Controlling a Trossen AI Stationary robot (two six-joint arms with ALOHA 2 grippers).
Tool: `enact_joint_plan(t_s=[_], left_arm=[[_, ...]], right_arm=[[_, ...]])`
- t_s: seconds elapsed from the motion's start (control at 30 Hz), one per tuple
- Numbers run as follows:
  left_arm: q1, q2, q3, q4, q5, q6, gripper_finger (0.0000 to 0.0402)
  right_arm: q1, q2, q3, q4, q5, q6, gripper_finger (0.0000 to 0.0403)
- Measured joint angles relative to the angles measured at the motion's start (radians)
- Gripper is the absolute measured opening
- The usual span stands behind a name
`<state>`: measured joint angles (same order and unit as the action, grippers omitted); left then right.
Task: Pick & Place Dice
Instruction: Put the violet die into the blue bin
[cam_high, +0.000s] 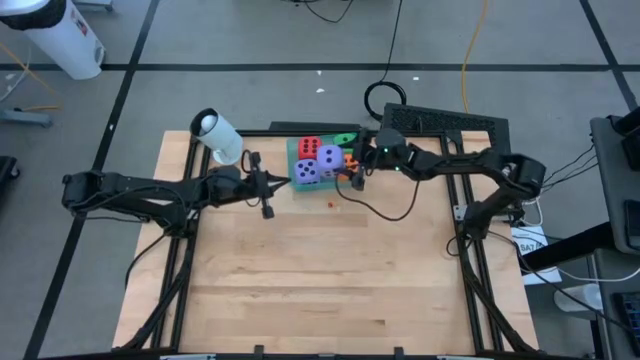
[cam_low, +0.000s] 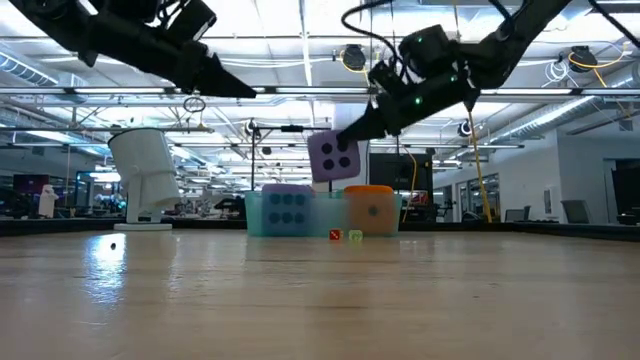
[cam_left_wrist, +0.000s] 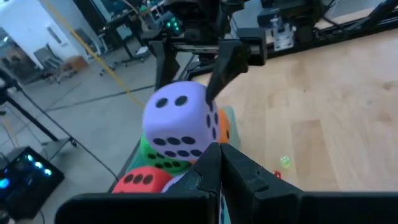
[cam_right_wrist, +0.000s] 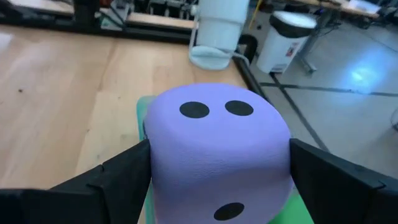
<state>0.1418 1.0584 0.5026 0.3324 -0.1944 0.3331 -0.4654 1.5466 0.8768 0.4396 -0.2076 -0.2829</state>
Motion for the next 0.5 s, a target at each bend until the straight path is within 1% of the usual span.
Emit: enact_joint_plan(t_s=[0.07, 0.27, 0.37, 0.5], left_arm=[[0.010, 0.000, 0.000, -0.023, 0.000, -0.019, 0.0019], [0.017, 0.003, 0.000, -0.062, 0.003, -0.047, 0.0019], [0.017, 0.003, 0.000, -0.065, 0.010, -0.048, 0.0019], [0.017, 0.003, 0.000, -0.069, 0.011, -0.051, 0.0019]], right_arm=[[-0.009, 0.028, 0.000, 0.017, -0.031, -0.016, 0.0338], [-0.019, 0.134, 0.002, 0.125, -0.042, -0.026, 0.0338], [-0.022, 0.171, 0.003, 0.129, -0.040, -0.031, 0.0338], [-0.032, 0.217, 0.006, 0.136, -0.046, 0.006, 0.0336]])
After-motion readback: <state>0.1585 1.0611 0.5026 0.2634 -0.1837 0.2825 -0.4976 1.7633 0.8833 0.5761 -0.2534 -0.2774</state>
